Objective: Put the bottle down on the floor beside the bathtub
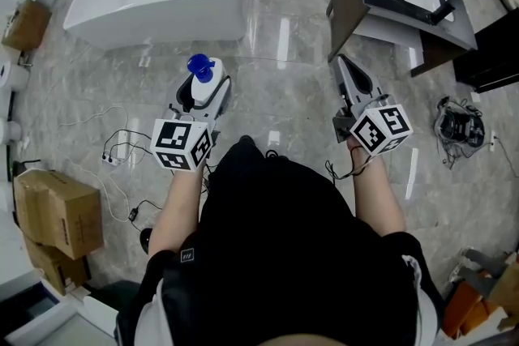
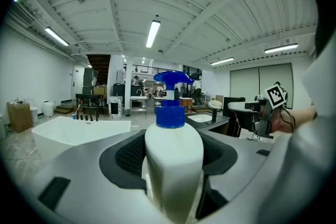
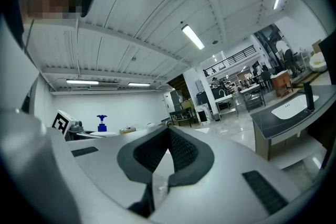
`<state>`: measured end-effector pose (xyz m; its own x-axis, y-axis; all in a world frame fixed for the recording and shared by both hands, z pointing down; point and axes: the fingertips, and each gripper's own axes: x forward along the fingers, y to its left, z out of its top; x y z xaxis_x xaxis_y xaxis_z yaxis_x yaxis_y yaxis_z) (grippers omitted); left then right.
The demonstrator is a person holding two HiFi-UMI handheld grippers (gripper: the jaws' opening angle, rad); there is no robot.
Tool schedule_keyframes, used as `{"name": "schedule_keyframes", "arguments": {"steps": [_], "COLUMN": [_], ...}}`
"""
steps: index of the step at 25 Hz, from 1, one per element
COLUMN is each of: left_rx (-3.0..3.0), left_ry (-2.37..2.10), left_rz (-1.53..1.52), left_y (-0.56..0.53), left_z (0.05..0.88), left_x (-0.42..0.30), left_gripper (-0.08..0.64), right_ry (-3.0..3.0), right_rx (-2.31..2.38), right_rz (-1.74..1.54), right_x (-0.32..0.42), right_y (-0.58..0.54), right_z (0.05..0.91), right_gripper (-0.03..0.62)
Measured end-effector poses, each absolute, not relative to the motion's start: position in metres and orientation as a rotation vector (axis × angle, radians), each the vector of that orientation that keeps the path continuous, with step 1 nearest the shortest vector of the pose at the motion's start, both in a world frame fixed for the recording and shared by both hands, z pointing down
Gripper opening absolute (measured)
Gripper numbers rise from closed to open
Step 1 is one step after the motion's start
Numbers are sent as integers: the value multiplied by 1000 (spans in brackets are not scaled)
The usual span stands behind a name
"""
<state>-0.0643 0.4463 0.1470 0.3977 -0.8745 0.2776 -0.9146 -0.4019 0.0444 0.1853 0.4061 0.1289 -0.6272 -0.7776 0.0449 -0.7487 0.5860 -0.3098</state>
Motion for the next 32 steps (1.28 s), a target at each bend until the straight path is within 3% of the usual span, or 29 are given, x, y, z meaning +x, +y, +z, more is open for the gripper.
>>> {"name": "schedule_keyframes", "arguments": {"steps": [14, 25, 32], "left_rx": [2466, 2490, 2437], "left_ry": [-1536, -1508, -1500], "left_rz": [270, 268, 294], "left_y": [300, 177, 128], "left_z": [169, 172, 193], "left_x": [-90, -154, -156], "left_gripper": [276, 276, 276], "right_ry": [2755, 2767, 2789], "right_rx": [-1323, -1350, -1357], "right_rz": [-502, -527, -585], "right_x": [151, 88, 89], "right_y": [277, 161, 104], "right_z": [141, 142, 164], "right_gripper": [28, 28, 28]}}
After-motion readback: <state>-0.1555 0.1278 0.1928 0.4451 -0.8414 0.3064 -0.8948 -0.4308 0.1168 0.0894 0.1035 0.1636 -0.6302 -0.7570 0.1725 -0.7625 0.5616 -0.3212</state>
